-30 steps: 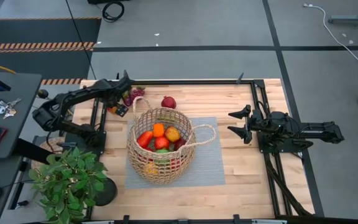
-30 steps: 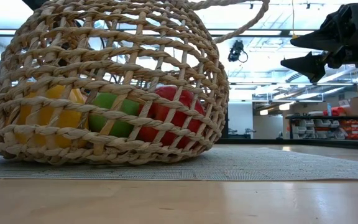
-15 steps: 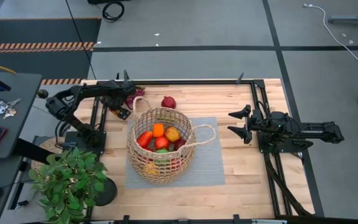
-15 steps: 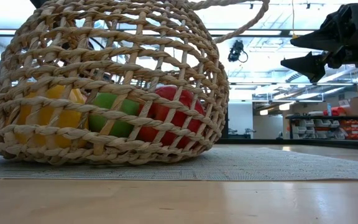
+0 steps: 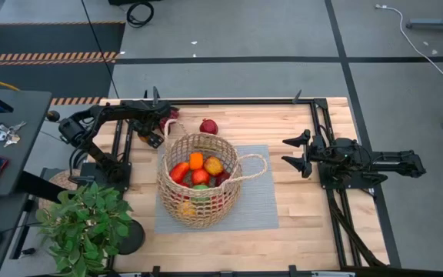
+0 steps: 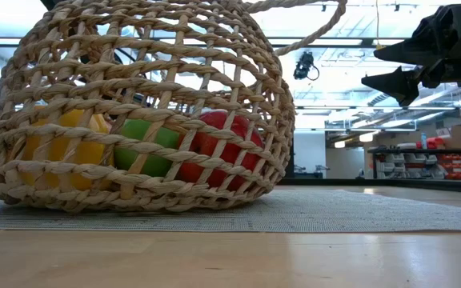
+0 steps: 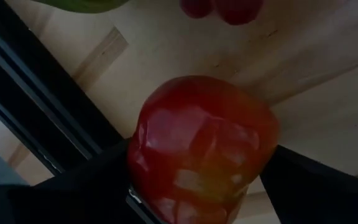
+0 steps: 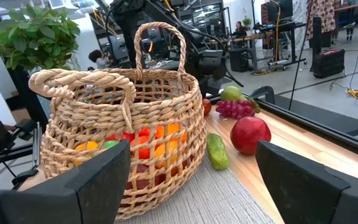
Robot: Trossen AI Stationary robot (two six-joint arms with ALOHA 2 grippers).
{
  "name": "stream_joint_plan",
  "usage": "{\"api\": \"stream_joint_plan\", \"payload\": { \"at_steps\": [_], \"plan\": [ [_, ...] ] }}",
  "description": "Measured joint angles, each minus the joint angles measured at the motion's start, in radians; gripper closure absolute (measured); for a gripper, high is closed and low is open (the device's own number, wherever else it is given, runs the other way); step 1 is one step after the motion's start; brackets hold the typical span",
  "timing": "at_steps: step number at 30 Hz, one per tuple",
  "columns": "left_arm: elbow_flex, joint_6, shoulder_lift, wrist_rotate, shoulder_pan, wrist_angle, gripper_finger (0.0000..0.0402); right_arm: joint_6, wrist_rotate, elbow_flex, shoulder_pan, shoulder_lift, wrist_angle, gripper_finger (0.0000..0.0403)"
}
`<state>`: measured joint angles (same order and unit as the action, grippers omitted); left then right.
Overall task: Build produce basket
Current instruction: Put the red apple into the brown woven basket
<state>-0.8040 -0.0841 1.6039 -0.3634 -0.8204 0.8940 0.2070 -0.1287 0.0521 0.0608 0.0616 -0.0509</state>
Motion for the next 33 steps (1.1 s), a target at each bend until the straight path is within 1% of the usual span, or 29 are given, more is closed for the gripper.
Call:
{"api": "stream_joint_plan", "payload": {
  "at_steps": [5,9,13,19,23,27,30,33],
  "plan": [
    [0.000,0.020,0.000,-0.003,0.000,0.000,0.0118,0.000,0.000,0.000,0.000,0.000,0.000,0.0054],
    [-0.006,0.045,-0.007,0.002,0.009,0.021,0.0120,0.000,0.000,0.000,0.000,0.000,0.000,0.0054],
    [-0.055,0.047,-0.061,0.002,0.045,0.061,0.0120,0.000,0.000,0.000,0.000,0.000,0.000,0.0054],
    [-0.213,0.043,-0.178,-0.003,0.084,0.095,0.0120,0.000,0.000,0.000,0.000,0.000,0.000,0.0054],
    [-0.353,0.041,-0.235,-0.036,0.088,0.095,0.0120,0.000,0.000,0.000,0.000,0.000,0.000,0.0054],
    [-0.494,0.044,-0.279,-0.039,0.116,0.085,0.0120,0.000,0.000,0.000,0.000,0.000,0.000,0.0054],
    [-0.583,0.044,-0.304,-0.011,0.159,0.061,0.0120,0.000,0.000,0.000,0.000,0.000,0.000,0.0054],
    [-0.640,0.042,-0.332,0.071,0.208,0.008,0.0120,0.000,0.000,0.000,0.000,0.000,0.000,0.0054]
  ]
}}
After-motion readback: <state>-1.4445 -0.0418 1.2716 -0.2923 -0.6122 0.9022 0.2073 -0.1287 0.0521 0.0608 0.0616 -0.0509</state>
